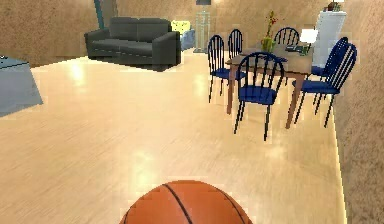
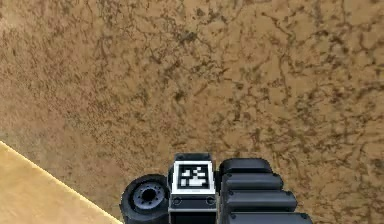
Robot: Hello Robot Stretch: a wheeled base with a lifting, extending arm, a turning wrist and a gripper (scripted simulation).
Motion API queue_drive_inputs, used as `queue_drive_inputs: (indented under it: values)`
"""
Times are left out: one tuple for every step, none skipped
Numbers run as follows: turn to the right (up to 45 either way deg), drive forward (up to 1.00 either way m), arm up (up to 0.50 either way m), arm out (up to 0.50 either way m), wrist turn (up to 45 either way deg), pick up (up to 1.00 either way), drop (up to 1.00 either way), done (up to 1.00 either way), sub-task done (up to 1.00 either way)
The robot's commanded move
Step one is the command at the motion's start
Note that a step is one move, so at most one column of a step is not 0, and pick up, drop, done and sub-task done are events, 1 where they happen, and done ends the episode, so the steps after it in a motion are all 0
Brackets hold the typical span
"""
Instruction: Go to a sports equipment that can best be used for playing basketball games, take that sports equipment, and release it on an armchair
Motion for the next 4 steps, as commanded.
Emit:
queue_drive_inputs:
  values:
    - [0.0, 0.25, 0.00, 0.00, 0.0, 0.00, 0.00, 0.00, 0.00]
    - [-6.0, 0.00, 0.00, 0.00, 0.0, 0.00, 0.00, 0.00, 0.00]
    - [0.0, 1.00, 0.00, 0.00, 0.0, 0.00, 0.00, 0.00, 0.00]
    - [0.0, 1.00, 0.00, 0.00, 0.0, 0.00, 0.00, 0.00, 0.00]
